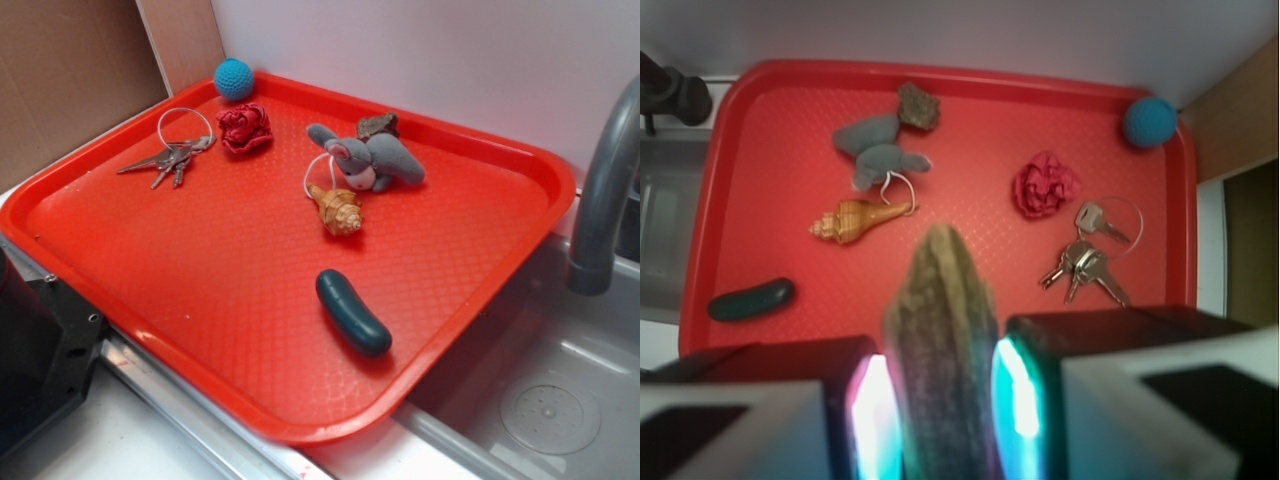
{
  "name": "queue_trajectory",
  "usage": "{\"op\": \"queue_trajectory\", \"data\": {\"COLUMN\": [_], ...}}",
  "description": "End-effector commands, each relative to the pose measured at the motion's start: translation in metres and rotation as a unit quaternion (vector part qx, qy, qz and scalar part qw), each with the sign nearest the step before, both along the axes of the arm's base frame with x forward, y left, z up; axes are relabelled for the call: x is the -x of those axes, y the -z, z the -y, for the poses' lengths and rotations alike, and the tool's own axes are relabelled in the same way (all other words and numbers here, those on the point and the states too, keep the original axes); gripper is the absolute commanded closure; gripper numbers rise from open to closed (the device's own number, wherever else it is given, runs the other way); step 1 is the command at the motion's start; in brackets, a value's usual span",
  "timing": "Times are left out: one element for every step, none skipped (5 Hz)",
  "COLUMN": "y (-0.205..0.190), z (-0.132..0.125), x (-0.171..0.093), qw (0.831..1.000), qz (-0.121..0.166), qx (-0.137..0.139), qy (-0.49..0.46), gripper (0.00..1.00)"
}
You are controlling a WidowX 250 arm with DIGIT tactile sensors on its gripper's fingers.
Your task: Grab the wood chip.
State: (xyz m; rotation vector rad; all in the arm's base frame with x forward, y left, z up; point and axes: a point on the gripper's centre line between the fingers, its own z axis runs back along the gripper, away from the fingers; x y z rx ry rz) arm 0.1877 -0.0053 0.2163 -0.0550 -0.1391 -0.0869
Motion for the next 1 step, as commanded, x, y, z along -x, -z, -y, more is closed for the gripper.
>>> {"op": "queue_trajectory", "data": {"y": [0.0093], "z": [-0.0085], "x": [0.0161], "qw": [1.0], "qz": [-0.007], "qx": [-0.004], "qy": [-0.003], "gripper": [1.0]}}
